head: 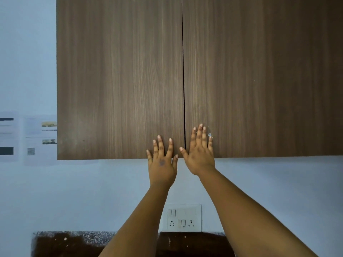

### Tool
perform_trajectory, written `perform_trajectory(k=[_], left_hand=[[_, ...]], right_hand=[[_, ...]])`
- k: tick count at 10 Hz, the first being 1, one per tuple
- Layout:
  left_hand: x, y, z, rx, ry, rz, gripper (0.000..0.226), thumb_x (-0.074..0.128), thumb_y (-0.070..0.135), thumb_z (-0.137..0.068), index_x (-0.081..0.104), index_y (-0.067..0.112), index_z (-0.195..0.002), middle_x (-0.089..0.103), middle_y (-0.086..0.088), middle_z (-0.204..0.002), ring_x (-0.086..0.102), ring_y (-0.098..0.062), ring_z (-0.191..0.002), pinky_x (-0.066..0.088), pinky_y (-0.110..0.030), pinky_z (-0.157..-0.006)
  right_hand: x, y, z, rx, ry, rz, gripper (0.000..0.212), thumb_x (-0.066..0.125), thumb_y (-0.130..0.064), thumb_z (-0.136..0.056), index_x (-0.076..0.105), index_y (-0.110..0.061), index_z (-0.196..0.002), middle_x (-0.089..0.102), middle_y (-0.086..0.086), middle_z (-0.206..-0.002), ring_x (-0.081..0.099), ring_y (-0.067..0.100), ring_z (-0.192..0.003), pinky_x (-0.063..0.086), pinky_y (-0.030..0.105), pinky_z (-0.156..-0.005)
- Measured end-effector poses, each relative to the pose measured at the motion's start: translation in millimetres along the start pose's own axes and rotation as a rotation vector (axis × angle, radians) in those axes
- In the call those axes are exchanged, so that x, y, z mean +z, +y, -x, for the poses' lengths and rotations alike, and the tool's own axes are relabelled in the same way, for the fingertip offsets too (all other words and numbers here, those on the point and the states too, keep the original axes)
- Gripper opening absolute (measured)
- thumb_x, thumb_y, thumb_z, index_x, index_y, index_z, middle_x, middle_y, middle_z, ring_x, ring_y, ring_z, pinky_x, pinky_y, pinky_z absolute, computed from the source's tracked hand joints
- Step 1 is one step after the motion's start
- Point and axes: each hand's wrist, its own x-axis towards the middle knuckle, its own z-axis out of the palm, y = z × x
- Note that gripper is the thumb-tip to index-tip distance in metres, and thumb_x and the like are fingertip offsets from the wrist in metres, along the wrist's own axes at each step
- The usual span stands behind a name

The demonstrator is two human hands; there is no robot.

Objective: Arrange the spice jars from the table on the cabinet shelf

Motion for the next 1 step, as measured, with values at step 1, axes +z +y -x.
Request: perform_trajectory(k=[1], left_hand=[[-22.5,2.5,2.9,0.042,-0.027,0.017,0.06,0.019,0.043,-0.104,-0.003,0.022,-0.156,-0.02,-0.004,-0.16,-0.024,-0.022,-0.145,-0.011,-0.045,-0.118]], right_hand=[[-15.0,-7.2,13.9,-0.038,-0.033,0.003,0.076,0.017,-0.054,-0.099,-0.023,-0.011,-0.147,-0.025,0.009,-0.158,-0.023,0.023,-0.146,-0.008,0.043,-0.12]])
